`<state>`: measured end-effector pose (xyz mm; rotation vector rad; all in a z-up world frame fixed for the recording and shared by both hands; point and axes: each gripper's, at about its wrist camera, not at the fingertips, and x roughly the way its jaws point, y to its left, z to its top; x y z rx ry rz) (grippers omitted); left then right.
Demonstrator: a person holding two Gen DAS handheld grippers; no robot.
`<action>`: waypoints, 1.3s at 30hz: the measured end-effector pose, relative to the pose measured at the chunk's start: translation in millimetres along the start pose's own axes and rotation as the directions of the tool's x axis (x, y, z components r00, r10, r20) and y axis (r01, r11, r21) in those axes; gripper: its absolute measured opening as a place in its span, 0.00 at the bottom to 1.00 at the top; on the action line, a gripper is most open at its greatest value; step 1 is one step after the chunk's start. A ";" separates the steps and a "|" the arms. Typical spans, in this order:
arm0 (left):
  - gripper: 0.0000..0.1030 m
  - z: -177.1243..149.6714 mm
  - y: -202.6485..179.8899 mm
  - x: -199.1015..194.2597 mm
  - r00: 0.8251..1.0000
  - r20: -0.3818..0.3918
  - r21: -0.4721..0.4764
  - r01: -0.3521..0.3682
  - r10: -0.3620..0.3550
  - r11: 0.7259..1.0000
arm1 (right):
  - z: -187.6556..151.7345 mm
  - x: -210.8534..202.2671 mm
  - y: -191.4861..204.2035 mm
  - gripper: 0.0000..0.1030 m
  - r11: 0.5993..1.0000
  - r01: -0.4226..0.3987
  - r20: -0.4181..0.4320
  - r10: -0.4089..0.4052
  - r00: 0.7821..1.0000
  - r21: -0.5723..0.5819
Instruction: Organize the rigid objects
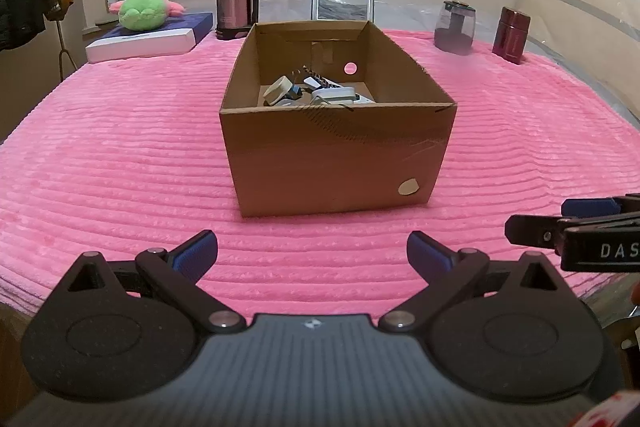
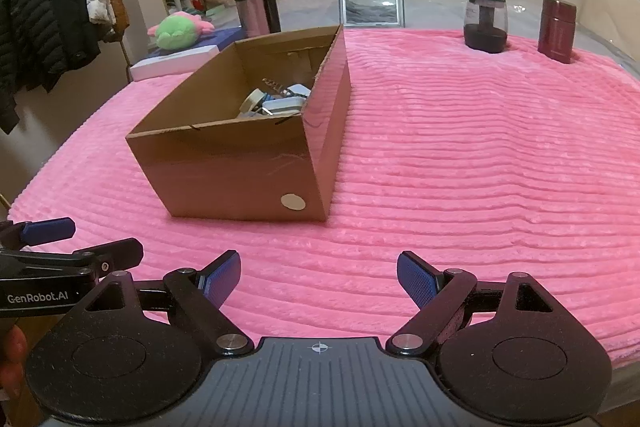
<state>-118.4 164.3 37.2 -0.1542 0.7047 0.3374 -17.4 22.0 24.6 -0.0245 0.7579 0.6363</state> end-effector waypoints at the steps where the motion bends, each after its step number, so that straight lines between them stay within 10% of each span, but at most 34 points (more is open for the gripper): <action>1: 0.97 0.2 -0.2 0.3 1.000 0.000 -0.001 0.001 -0.001 1.000 | 0.3 0.0 -0.2 0.80 1.000 0.002 0.000 -0.002 1.000 0.001; 39: 0.97 -1.4 -1.9 3.1 1.000 0.006 -0.005 0.016 -0.016 1.000 | -1.7 1.2 0.5 0.80 1.000 0.008 -0.007 -0.008 1.000 0.003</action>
